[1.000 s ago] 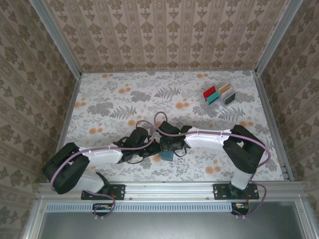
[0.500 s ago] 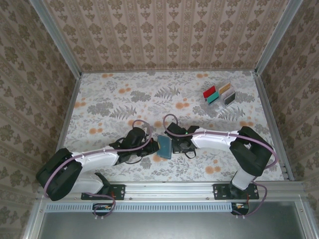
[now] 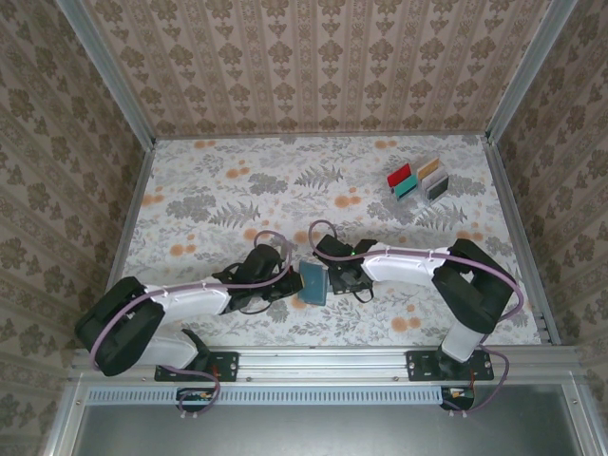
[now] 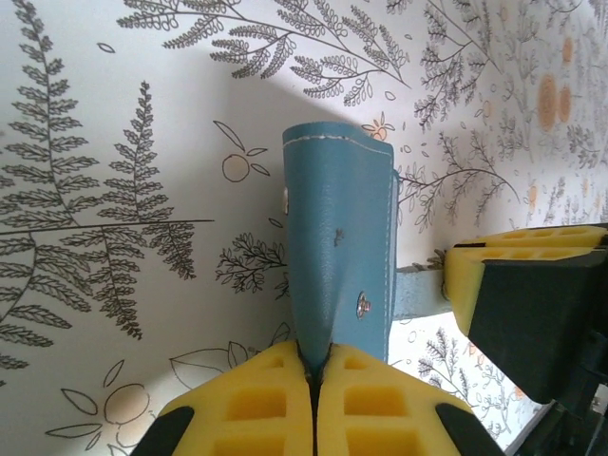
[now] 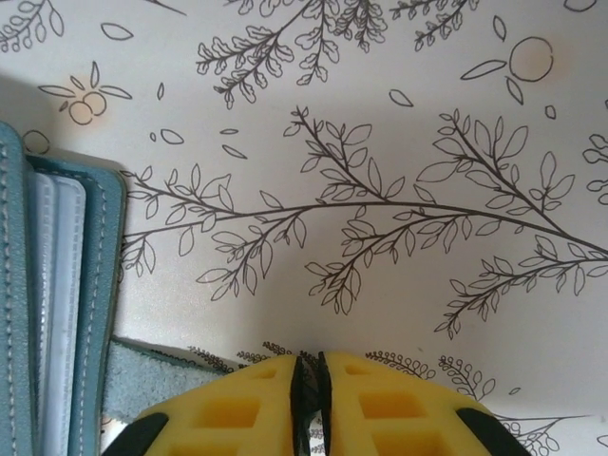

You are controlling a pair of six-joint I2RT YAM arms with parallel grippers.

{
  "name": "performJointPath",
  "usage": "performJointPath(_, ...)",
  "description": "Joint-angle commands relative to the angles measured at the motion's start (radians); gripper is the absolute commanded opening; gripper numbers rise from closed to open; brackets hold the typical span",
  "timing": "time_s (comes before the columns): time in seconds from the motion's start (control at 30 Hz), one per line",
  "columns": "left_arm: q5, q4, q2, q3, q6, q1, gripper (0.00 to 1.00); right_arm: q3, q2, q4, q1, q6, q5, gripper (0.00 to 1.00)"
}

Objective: Put the credit cards into the card holder
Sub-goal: Open the button on the card holder, then place the card holder at the bottom-center of the table, then move the storage box to the center of the table.

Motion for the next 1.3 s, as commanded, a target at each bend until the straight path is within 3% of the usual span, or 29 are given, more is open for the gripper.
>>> performJointPath(0.0, -0.036, -0.075, 0.019, 0.038, 0.008, -0.018, 0.07, -0.029, 0.041, -0.084, -0.005, -0.007, 0.066, 0.2)
performJointPath(0.3, -0.085, -0.195, 0.017, 0.082, 0.03, -0.04, 0.23, -0.036, -0.135, -0.04, -0.076, -0.031, 0.005, 0.33)
performJointPath(0.47, -0.122, -0.26, -0.008, 0.104, 0.041, -0.053, 0.45, -0.034, -0.296, -0.017, -0.226, -0.09, -0.059, 0.43)
performJointPath(0.63, -0.146, -0.301, -0.037, 0.126, 0.057, -0.057, 0.52, 0.019, -0.368, 0.007, -0.476, -0.171, -0.173, 0.53)
performJointPath(0.8, -0.169, -0.357, -0.066, 0.163, 0.084, -0.056, 0.59, 0.116, -0.303, 0.06, -0.74, -0.201, -0.263, 0.59)
performJointPath(1.0, -0.187, -0.391, -0.085, 0.198, 0.111, -0.053, 0.66, 0.262, -0.137, 0.123, -0.977, -0.204, -0.375, 0.65)
performJointPath(1.27, -0.181, -0.413, -0.083, 0.259, 0.155, -0.033, 0.74, 0.432, 0.097, 0.25, -1.143, -0.146, -0.555, 0.76)
